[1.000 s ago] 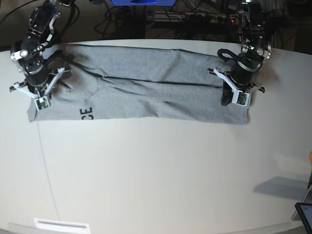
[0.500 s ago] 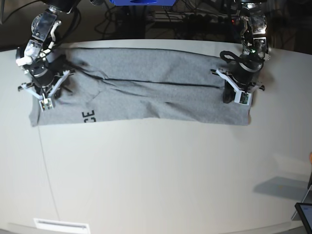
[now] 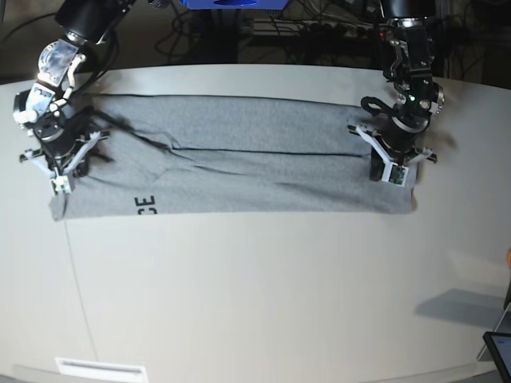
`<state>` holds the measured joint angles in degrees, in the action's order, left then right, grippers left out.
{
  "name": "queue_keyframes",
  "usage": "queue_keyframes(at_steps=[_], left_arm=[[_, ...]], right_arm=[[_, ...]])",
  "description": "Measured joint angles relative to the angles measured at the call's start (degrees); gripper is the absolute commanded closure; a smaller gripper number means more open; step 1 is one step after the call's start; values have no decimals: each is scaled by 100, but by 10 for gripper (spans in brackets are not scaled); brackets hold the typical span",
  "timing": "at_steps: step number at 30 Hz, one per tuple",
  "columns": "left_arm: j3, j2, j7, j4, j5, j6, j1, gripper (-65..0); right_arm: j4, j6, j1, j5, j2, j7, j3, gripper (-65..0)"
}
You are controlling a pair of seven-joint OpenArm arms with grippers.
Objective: Fold the T-shirt properly
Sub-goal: 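Hold the long edge with both grippers and drag it to smooth the shirt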
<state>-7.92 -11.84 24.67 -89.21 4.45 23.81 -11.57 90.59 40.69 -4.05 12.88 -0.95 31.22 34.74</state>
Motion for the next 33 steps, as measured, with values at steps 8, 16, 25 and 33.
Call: queue_keyframes(at_steps=[8,16,25,33], left_arm=[[48,107,192,264,-20,-140,446,0],[50,105,734,35,-109,-267,514,0],[15,105,789,-142,-129,-282,518,0],[4,105,1266,-546,-103,-282,557,0]], right_arm=[[-262,-17,245,42,66,-11,13,-15],[-369,-22,356,59,79,-2,-15,-15],[111,-44,262,142,66,557,-15,-13],[911,-13,306,105,44,966,-264,-10]])
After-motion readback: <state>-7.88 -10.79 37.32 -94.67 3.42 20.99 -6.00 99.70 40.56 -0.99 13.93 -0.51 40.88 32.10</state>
